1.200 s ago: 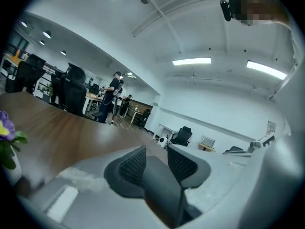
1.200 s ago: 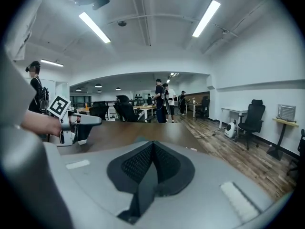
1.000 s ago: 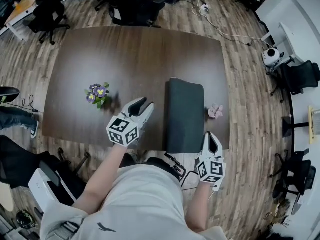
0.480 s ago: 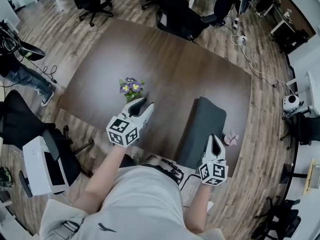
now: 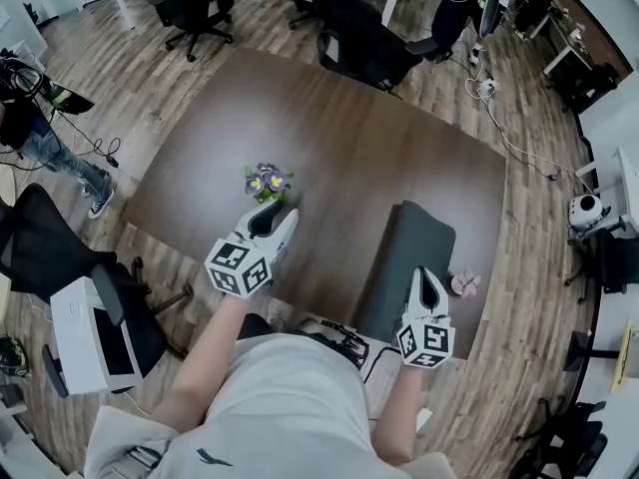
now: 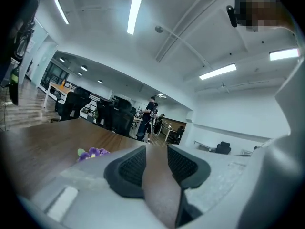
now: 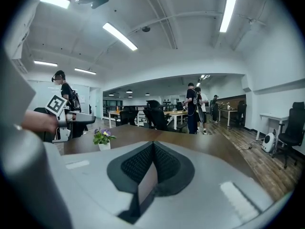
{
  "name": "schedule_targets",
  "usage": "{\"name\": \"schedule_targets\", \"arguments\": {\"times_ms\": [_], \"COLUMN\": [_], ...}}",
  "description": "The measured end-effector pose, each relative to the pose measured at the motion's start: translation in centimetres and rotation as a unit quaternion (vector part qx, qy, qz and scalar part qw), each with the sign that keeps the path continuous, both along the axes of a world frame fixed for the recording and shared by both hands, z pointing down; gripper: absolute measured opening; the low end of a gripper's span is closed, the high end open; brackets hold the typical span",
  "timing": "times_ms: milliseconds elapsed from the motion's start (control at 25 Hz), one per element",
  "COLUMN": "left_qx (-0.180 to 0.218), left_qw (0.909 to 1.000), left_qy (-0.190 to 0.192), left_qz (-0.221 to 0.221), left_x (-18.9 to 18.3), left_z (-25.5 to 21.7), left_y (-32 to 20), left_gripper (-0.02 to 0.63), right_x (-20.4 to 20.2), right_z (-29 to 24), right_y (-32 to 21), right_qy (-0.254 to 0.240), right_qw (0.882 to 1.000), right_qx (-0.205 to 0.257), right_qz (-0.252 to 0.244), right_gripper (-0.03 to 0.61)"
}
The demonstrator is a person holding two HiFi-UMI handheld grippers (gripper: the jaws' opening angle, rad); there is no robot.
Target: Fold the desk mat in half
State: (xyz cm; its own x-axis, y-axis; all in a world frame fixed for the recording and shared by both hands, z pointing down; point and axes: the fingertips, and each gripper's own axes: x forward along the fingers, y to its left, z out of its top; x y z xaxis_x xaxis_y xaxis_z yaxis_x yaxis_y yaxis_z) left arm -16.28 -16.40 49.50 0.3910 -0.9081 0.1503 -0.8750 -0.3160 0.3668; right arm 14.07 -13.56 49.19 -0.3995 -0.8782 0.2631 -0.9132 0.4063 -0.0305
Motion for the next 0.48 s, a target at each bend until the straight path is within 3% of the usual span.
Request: {"name": "schedule_targets", "arguments": {"times_ms": [280, 480], "left_qx": [0.006, 0.003], "left_qw": [0.9993, 0.9997], "left_qy": [-0.033, -0.019], "left_qz": [0.016, 0.015], "left_x": [0.8, 0.9], "left_z": [0.3, 0.4], "left_y": [0.1, -0.2], "left_gripper": [0.153, 0.153], "right_x": [1.3, 2.1], "right_z": [-0.2, -0.3], "right_y": [0.7, 0.9], "right_qy": [-0.017, -0.021], "right_qw": [0.999, 0.999], "right_qx": [0.001, 0.0], "right_qz": [0.028, 0.035], "right_gripper": [0.0, 0.0]}}
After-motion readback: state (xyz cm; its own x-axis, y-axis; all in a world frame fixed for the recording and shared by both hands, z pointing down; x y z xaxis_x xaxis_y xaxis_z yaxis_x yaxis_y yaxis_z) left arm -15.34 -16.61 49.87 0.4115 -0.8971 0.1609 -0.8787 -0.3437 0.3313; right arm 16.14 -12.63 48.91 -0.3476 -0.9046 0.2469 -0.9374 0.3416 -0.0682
